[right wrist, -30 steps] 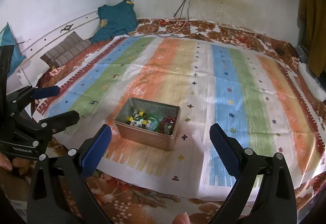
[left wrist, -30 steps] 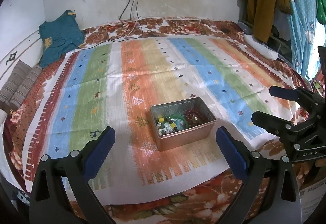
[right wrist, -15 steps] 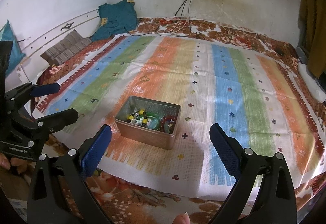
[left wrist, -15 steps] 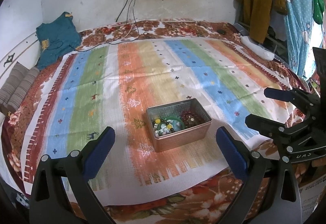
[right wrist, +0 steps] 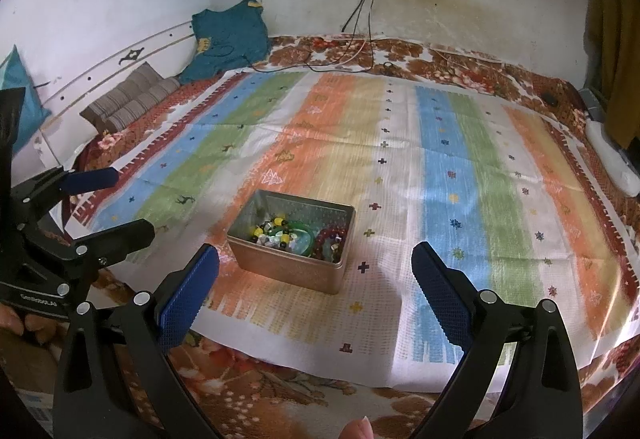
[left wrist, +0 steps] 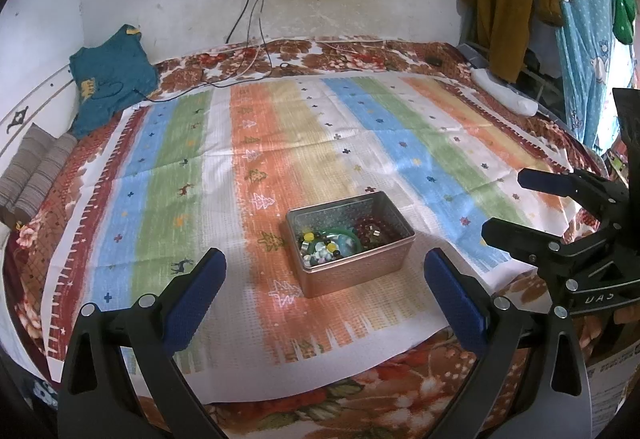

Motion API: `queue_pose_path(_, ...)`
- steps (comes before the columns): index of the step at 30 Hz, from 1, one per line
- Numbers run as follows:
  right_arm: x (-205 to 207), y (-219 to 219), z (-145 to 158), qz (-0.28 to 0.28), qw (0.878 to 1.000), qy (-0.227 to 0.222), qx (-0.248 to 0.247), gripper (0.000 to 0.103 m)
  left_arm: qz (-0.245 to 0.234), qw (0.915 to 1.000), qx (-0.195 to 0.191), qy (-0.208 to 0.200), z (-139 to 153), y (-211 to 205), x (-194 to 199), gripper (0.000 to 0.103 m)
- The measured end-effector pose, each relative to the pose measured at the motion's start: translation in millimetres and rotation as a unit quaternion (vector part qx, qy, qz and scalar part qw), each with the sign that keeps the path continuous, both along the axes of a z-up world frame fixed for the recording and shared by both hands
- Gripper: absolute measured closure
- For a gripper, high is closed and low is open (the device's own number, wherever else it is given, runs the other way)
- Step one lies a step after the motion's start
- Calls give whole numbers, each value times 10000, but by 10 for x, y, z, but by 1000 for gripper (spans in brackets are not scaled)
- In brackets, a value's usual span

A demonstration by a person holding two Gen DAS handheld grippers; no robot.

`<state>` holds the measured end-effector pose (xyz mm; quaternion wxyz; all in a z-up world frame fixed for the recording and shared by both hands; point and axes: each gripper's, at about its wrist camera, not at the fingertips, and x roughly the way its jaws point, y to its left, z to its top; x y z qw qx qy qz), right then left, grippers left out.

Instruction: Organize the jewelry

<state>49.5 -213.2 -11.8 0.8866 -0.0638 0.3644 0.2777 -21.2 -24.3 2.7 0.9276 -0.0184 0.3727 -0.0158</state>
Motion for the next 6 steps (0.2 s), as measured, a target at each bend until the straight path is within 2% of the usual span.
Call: queue_pose_path(6, 10, 16, -15, 45, 9999, 9, -97, 5, -18, 10000, -96, -13, 1, 6, -5, 6)
